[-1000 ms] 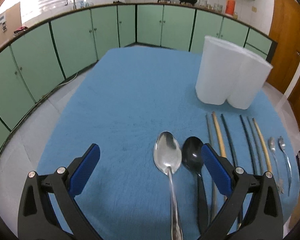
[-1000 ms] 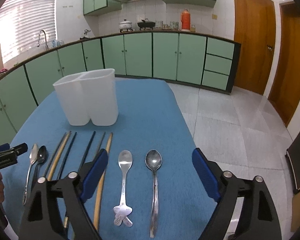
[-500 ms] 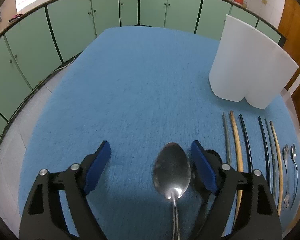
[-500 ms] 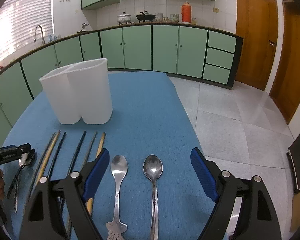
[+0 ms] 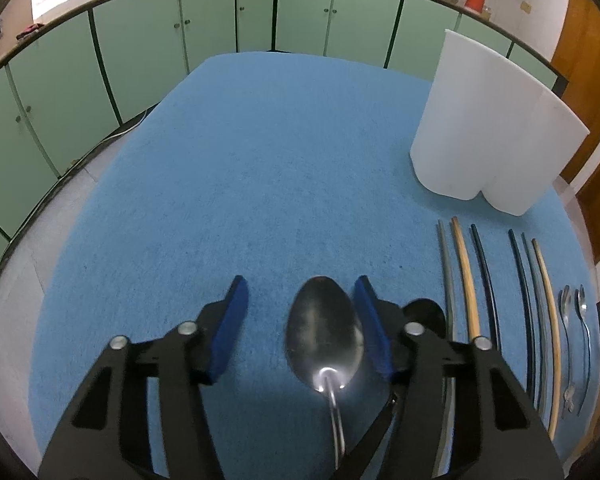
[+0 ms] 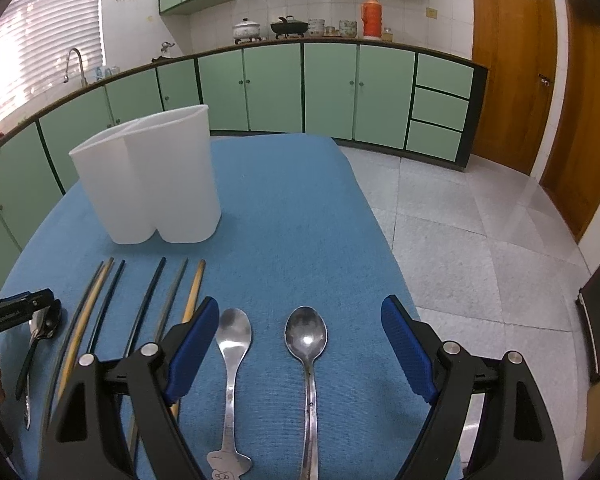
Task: Organize utensils
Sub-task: 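Lower the left tool and grasp the silver spoon while the right tool grasps another silver spoon, then carry both silver spoons to the white holder and drop them in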
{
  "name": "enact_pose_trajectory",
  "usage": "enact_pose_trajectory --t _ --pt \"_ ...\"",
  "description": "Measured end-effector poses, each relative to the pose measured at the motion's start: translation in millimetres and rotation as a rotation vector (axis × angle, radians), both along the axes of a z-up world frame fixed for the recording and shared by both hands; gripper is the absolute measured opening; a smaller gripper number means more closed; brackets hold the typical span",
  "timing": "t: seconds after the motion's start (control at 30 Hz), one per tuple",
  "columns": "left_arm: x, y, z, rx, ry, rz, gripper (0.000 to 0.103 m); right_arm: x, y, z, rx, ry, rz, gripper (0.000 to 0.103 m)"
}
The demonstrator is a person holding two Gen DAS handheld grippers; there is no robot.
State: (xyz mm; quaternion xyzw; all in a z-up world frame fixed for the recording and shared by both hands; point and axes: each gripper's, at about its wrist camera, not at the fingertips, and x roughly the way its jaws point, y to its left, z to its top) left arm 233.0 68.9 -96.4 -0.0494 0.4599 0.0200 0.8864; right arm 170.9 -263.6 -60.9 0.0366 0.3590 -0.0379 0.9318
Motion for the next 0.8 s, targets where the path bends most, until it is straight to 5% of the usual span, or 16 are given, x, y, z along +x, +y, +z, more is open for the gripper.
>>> enact_pose_trajectory --t 0.17,0.8 --pt "-4.2 -2.1 2.0 -0.011 -0.011 -0.014 0.033 -0.4 0.8 0.4 -0.005 -0.003 0.001 0.082" --pt "-5.5 -8.3 13.0 0.0 -0.068 -0.068 0.032 13.9 -3.4 -21.2 -0.006 0.088 0.019 0.064"
